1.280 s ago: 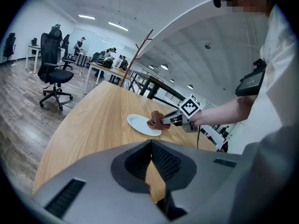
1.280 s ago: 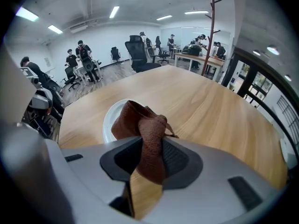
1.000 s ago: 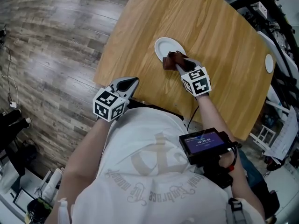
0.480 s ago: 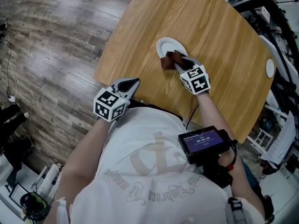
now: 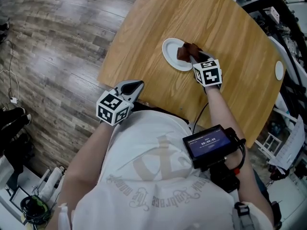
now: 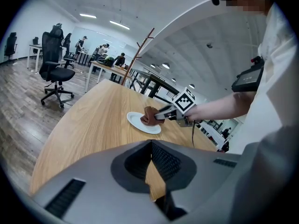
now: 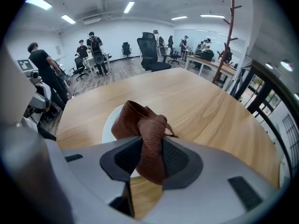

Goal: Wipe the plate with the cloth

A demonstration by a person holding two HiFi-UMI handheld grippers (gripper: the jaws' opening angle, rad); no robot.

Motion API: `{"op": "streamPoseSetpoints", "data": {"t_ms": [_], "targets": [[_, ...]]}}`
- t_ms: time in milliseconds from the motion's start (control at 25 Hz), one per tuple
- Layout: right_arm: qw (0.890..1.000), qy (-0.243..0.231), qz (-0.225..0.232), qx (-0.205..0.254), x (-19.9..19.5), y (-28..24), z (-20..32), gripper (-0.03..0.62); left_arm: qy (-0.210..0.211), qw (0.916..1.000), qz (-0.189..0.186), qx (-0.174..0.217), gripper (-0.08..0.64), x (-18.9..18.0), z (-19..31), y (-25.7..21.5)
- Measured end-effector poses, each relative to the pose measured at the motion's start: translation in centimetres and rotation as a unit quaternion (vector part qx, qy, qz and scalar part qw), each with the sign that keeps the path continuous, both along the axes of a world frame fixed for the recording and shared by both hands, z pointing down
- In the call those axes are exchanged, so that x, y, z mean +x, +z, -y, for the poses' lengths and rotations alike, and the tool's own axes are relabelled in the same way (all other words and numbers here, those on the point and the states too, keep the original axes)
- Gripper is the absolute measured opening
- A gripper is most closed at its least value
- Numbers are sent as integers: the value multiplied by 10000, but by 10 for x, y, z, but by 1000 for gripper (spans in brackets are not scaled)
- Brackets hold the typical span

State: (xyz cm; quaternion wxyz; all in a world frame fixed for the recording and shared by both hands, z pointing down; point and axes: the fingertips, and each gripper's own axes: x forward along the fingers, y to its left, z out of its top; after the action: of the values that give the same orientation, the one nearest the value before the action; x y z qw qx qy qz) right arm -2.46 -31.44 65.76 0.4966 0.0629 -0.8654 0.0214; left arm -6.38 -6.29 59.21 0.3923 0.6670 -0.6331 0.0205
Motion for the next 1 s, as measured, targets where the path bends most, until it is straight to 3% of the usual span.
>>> {"op": "streamPoseSetpoints", "data": {"t_ms": [320, 440, 600, 800, 1000], "targets": [[9910, -1287, 227, -293, -20, -2, -71, 130, -60, 10000, -29, 10, 11, 4, -3, 0], [9866, -1511, 356, -510, -27, -7, -84, 130, -108, 9999, -42, -7, 11, 3, -6, 2], [9891, -1315, 358, -552, -33, -1, -71, 130, -189, 9998, -40, -7, 11, 0, -7, 3], [9974, -687, 162, -110, -40, 8, -26, 131, -333, 9994, -54, -42, 11, -6, -19, 5], [9988, -358, 188, 265, -48, -2, -2, 130, -427, 9990, -69, -102, 11, -5, -28, 7]]}}
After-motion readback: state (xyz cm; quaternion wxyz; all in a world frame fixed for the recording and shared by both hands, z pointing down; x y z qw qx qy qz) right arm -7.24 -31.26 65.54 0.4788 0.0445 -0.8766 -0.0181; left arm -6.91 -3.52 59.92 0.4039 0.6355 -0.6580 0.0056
